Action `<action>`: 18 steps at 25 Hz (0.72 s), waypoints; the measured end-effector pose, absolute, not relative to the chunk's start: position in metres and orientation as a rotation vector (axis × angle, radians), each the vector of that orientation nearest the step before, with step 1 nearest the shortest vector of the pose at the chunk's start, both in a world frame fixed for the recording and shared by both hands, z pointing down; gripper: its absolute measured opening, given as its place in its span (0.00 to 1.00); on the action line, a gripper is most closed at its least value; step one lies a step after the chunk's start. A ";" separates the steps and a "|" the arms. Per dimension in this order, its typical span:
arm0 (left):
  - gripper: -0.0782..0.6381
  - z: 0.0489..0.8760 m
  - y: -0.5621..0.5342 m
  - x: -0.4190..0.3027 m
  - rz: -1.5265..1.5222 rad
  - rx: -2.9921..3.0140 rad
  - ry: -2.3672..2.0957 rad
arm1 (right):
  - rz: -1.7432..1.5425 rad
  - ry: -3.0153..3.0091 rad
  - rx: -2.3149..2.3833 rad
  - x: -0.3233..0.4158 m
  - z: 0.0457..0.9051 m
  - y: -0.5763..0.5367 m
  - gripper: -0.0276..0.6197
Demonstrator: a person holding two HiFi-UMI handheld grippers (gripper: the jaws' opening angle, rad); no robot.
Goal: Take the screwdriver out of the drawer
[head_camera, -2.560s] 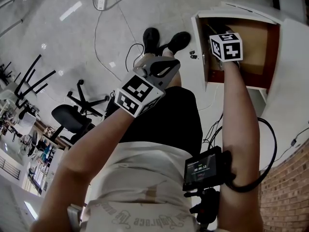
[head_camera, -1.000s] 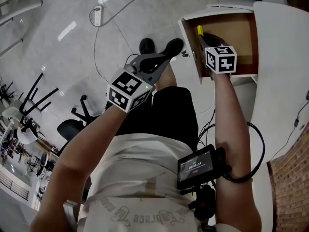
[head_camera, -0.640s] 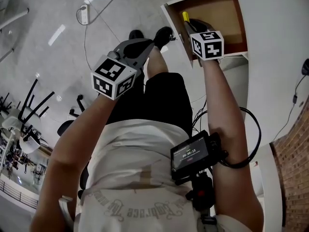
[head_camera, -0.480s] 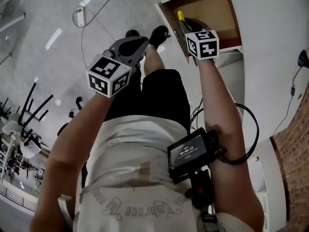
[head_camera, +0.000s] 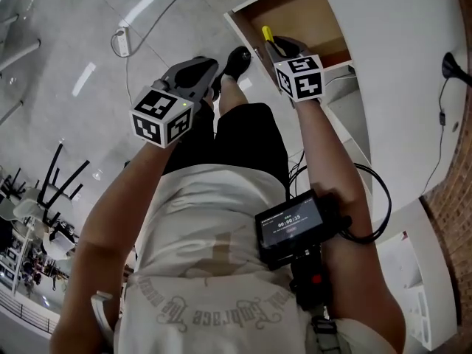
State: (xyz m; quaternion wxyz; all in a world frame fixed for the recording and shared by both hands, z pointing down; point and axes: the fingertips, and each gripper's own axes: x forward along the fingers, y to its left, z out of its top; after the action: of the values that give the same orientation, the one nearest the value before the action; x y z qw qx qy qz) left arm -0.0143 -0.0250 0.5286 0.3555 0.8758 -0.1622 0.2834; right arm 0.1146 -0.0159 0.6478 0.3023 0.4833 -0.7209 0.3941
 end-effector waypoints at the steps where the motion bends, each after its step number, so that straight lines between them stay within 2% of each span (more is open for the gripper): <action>1: 0.12 0.526 -0.026 -0.014 0.734 2.268 -0.416 | 1.042 -1.914 1.293 0.115 0.643 -0.015 0.12; 18: 0.12 0.453 -0.038 0.012 0.708 2.365 -0.336 | 1.047 -1.953 1.529 0.131 0.543 0.003 0.13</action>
State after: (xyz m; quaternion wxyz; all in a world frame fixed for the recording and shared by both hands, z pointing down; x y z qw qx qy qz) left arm 0.0117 -0.0377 0.4529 0.3192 0.8996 -0.1277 0.2694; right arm 0.1314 0.0028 0.5428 0.2227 0.5537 -0.7071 0.3793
